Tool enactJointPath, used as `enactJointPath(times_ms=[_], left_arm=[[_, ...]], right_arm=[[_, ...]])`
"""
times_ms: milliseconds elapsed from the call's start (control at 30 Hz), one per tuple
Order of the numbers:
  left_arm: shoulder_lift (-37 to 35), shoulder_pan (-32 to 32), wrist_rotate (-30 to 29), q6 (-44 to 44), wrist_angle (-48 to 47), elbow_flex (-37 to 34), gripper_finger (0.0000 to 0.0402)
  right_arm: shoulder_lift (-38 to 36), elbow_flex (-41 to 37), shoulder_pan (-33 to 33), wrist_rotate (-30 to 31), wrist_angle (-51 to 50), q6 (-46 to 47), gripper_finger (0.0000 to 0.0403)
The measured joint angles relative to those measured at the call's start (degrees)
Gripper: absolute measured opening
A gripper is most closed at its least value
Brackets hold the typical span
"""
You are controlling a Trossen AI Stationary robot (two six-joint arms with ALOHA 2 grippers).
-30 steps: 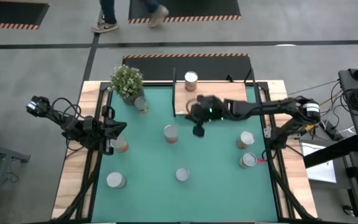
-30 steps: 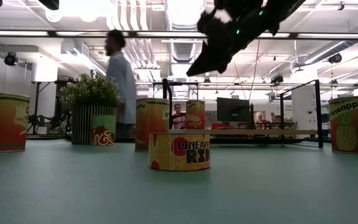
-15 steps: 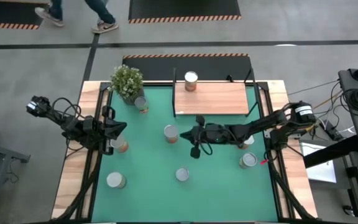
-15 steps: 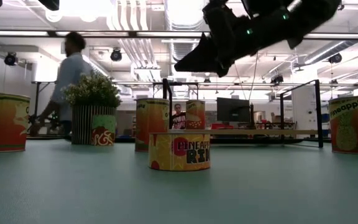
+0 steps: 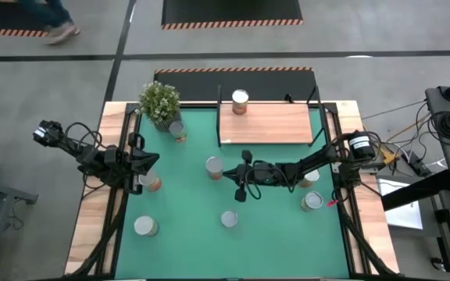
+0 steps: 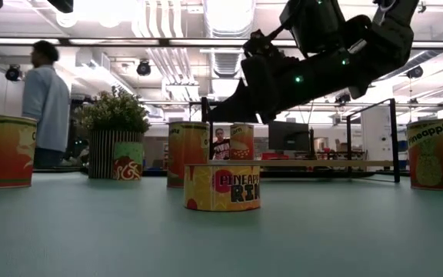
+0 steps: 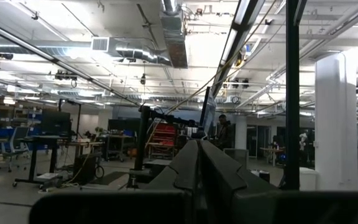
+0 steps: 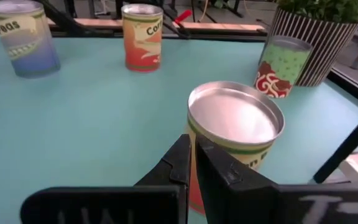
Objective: Pick and place cans onto a shelf
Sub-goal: Put the orange can on the shelf
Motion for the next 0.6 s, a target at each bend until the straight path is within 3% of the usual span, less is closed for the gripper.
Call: enactJointPath(times_ms=[267,400,600], left_arm=[[0.00,0.00,0.00,0.02,0.00,0.00,0.0000],[0.00,0.00,-0.01,0.02,0.00,0.00,0.0000],[0.00,0.00,-0.02,0.05,0.00,0.00,0.0000]], right_arm=[[-0.48,0.00,-0.30,0.01,0.28,1.71,0.0038],[-0.13,0.00,-0.80,1.39,-0.20,2.92,0.0093],[-0.22,0.02,-0.80,4.52,-0.12,3.32,0.0207]])
